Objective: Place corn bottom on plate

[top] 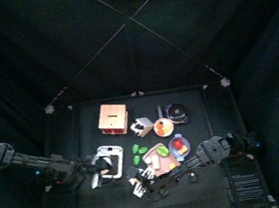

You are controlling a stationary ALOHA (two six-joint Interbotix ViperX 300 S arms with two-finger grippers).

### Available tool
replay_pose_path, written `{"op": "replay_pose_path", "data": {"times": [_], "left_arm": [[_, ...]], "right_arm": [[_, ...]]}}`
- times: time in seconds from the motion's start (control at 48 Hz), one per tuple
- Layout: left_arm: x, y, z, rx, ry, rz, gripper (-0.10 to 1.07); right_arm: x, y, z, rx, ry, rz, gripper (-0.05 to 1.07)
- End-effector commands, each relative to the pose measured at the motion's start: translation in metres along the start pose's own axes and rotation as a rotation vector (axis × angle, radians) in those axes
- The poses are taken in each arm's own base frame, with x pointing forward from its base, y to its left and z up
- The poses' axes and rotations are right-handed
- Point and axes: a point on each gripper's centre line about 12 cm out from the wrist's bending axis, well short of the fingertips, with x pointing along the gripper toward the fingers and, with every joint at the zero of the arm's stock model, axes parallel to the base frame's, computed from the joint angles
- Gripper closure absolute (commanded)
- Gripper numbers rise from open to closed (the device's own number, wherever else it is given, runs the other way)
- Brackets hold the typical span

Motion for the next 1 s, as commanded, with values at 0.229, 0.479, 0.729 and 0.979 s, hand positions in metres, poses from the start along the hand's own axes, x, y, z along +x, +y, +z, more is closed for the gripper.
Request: {"op": "replay_pose_path", "data": {"times": [0.229,0.479,0.729,0.979], "left_arm": [[-0.001,-0.001,0.006,0.003,-0.018,-0.005,0.10],[-0.001,-0.002,0.005,0.002,-0.013,-0.005,0.10],[-0.001,-0.001,0.005,0.004,-0.015,-0.004,0.10],[-0.001,0.000,0.004,0.001,-0.016,0.001,0.10]], "right_arm": [[-0.066,-0.013,0.018,0.021,-0.078,0.075,0.33],[-0.077,-0.044,0.004,0.039,-0.050,0.029,0.33],[-0.087,-0.085,-0.017,0.146,-0.028,-0.024,0.33],[-0.080,-0.118,-0.040,0.286,-0.029,-0.093,0.32]]}}
